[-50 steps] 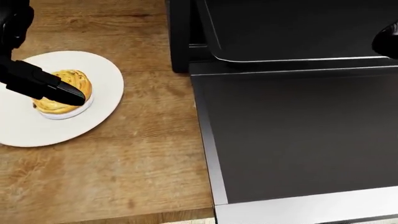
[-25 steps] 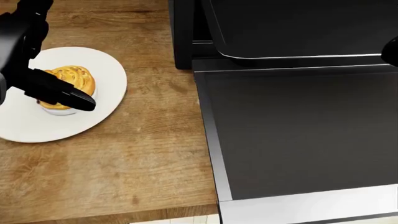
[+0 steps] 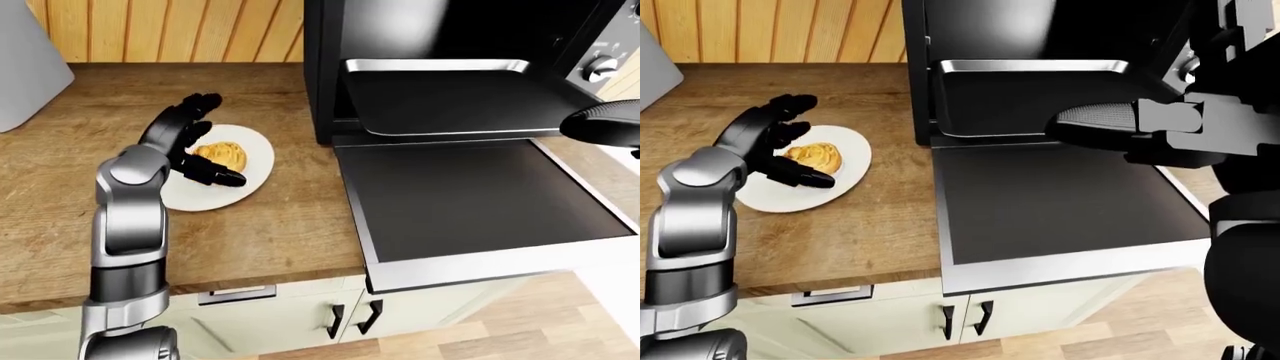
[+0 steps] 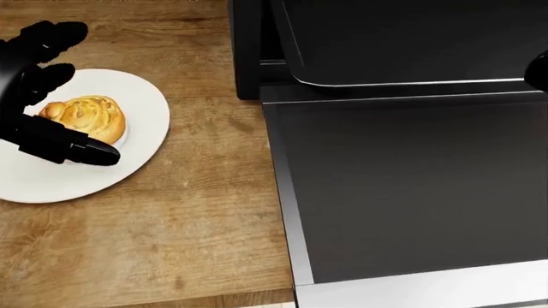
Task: Place the scone on the tray of the toaster oven.
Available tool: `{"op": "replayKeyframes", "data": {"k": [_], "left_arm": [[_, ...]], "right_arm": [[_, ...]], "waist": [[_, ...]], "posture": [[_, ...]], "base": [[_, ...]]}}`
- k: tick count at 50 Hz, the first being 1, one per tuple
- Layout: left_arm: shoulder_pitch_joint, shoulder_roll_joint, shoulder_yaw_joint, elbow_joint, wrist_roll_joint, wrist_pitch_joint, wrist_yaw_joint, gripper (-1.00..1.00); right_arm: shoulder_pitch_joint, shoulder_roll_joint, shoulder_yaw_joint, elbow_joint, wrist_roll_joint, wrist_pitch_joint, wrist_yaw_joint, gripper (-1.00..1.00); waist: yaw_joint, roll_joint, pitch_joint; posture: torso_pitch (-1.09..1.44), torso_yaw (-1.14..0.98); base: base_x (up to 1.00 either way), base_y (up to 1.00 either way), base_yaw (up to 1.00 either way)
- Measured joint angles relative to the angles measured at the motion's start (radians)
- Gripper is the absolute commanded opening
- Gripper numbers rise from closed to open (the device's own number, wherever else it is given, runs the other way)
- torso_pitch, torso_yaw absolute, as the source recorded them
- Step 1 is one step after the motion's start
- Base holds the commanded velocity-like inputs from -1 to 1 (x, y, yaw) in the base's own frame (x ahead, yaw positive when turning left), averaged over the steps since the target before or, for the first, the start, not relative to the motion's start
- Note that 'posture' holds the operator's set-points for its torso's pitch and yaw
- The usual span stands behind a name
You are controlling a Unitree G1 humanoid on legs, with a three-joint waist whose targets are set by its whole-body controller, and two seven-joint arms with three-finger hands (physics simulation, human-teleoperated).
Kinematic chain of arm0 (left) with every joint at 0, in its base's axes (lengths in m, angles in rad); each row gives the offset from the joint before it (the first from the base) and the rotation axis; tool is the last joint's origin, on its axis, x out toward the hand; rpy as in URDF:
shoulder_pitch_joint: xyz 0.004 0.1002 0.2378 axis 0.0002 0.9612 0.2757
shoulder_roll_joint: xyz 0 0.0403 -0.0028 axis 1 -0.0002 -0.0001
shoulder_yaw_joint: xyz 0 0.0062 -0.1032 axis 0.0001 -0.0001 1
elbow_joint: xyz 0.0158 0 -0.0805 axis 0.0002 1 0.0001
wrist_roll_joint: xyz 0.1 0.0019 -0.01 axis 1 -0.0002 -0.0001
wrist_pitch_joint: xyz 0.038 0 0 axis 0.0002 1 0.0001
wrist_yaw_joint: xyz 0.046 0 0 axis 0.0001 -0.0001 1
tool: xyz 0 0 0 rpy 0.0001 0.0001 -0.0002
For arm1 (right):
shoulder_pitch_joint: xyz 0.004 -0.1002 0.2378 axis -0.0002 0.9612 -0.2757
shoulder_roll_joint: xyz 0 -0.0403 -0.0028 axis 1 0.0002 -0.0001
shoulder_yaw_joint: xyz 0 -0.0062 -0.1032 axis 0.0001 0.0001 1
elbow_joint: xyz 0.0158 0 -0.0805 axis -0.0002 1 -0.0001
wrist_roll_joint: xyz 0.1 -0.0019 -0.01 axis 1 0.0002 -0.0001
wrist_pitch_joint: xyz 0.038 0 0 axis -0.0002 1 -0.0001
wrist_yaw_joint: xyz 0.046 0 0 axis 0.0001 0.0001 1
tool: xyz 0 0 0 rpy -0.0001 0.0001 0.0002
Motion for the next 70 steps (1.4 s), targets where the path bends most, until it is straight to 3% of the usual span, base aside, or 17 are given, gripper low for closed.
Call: {"op": "replayKeyframes", "data": {"k": [10, 24, 51, 60, 70], "left_arm": [[0.002, 0.003, -0.004, -0.002, 0.019, 0.002, -0.028, 0.12], [0.023, 0.003, -0.005, -0.033, 0.08, -0.032, -0.086, 0.03], [-0.114, 0.026, -0.023, -0.051, 0.141, 0.022, -0.151, -0.34], [-0.297, 0.044, -0.063, -0.174, 0.205, 0.138, -0.273, -0.38], [-0.398, 0.022, -0.116, -0.346, 0.325, 0.282, -0.441, -0.47]], "right_arm": [[-0.003, -0.009, -0.004, 0.001, 0.009, -0.001, -0.004, 1.0], [0.009, -0.03, -0.014, 0.002, 0.034, -0.025, -0.014, 1.0], [0.014, -0.031, -0.017, 0.011, 0.031, -0.029, -0.007, 1.0], [0.031, -0.054, -0.04, 0.014, 0.041, -0.036, -0.002, 1.0], [0.016, -0.115, -0.063, 0.06, 0.062, -0.057, -0.008, 1.0]], "waist": [[0.0, 0.001, 0.001], [-0.003, 0.001, -0.003], [0.001, -0.007, 0.007], [0.003, -0.015, 0.014], [0.002, -0.013, 0.023]], "posture": [[0.0, 0.0], [0.0, 0.0], [0.0, 0.0], [0.0, 0.0], [0.0, 0.0]], "base": [[0.0, 0.0, 0.0], [0.0, 0.0, 0.0], [0.0, 0.0, 0.0], [0.0, 0.0, 0.0], [0.0, 0.0, 0.0]]}}
